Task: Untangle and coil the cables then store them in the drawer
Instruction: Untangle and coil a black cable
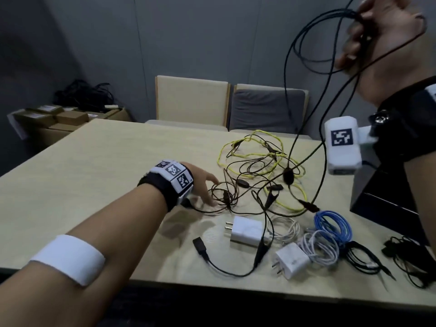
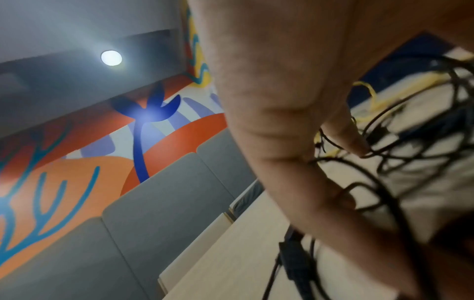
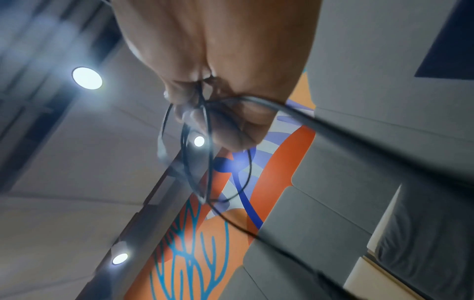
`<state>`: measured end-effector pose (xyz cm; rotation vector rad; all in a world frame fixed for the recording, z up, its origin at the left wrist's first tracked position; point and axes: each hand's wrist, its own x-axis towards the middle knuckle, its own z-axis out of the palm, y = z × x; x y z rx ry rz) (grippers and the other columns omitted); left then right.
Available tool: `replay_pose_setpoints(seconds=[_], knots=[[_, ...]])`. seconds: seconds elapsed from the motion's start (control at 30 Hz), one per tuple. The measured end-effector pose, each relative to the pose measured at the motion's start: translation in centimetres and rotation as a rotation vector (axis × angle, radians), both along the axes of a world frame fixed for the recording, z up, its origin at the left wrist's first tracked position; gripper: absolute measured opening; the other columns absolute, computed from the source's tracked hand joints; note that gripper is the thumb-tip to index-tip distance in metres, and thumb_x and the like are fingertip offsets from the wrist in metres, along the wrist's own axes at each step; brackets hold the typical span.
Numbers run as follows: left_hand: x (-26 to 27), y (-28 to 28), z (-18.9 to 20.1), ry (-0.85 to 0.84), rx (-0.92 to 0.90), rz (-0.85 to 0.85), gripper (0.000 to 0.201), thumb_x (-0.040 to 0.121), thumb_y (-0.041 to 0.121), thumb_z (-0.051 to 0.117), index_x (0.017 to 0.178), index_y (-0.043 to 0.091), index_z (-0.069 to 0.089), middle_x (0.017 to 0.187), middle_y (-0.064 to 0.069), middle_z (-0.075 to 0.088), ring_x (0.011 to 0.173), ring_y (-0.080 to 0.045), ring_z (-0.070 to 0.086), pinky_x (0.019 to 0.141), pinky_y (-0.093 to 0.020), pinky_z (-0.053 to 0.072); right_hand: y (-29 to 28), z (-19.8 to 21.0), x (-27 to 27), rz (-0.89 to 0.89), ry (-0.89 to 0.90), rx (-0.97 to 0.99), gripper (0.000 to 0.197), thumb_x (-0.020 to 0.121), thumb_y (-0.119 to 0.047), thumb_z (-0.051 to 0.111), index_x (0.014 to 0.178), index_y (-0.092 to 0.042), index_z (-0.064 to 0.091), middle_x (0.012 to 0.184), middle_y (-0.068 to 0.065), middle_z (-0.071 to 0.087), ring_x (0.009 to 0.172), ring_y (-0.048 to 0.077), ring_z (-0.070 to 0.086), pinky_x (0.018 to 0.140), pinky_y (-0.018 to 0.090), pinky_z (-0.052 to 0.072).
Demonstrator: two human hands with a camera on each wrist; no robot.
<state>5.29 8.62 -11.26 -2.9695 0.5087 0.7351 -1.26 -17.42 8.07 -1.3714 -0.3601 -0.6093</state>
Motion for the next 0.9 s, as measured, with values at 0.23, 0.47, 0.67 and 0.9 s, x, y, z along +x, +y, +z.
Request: replay_pose_setpoints(seconds=[0.23,0.47,0.67,0.9], knots=[[1.6,2.5,-1.1,-0.2,0.094,0.19,0.024,0.087,0.016,0.064,0.068,0.004,0.054,0.067,-0.004,0.054,0.064,-0.023,0.053,0.065,-0.027,0.043,-4.7,1.2,0.6,-0.066,-0.013,0.08,0.036,0.1,-0.008,0.033,0.071,-0.02,0.05,0.051,-0.011,0.054,0.049,0.002,0.05,0.056,0.018,0.044],[4.2,7.0,2.0,-0.54,-0.408,0.6,0.019,0.089,0.01,0.054,0.105,0.0,0.061,0.104,-0.021,0.063,0.095,-0.036,0.061,0.079,-0.038,0.052,-3.7,1.1,1.5,-0.119,0.045,0.226,0.028,0.099,-0.02,0.036,0.073,-0.024,0.041,0.064,-0.011,0.045,0.05,0.003,0.035,0.052,0.018,0.035],[0.8,2.1,1.0,-0.145,-0.391,0.154,0.071,0.079,0.052,0.071,0.141,0.037,0.04,0.136,-0.005,0.051,0.122,-0.025,0.052,0.1,-0.036,0.042,-2.0,0.6,1.1,-0.127,0.066,0.148,0.025,0.098,-0.023,0.039,0.073,-0.025,0.041,0.064,-0.011,0.046,0.052,0.004,0.04,0.056,0.019,0.036],[0.5,-2.3,-1.2,-0.037,-0.046,-0.047,0.076,0.068,0.031,0.087,0.131,0.022,0.044,0.117,-0.004,0.055,0.087,-0.018,0.057,0.068,-0.023,0.044,1.0,-1.4,0.7,-0.121,0.076,-0.077,0.027,0.104,-0.029,0.037,0.081,-0.021,0.049,0.066,-0.008,0.044,0.051,0.008,0.039,0.051,0.019,0.034]])
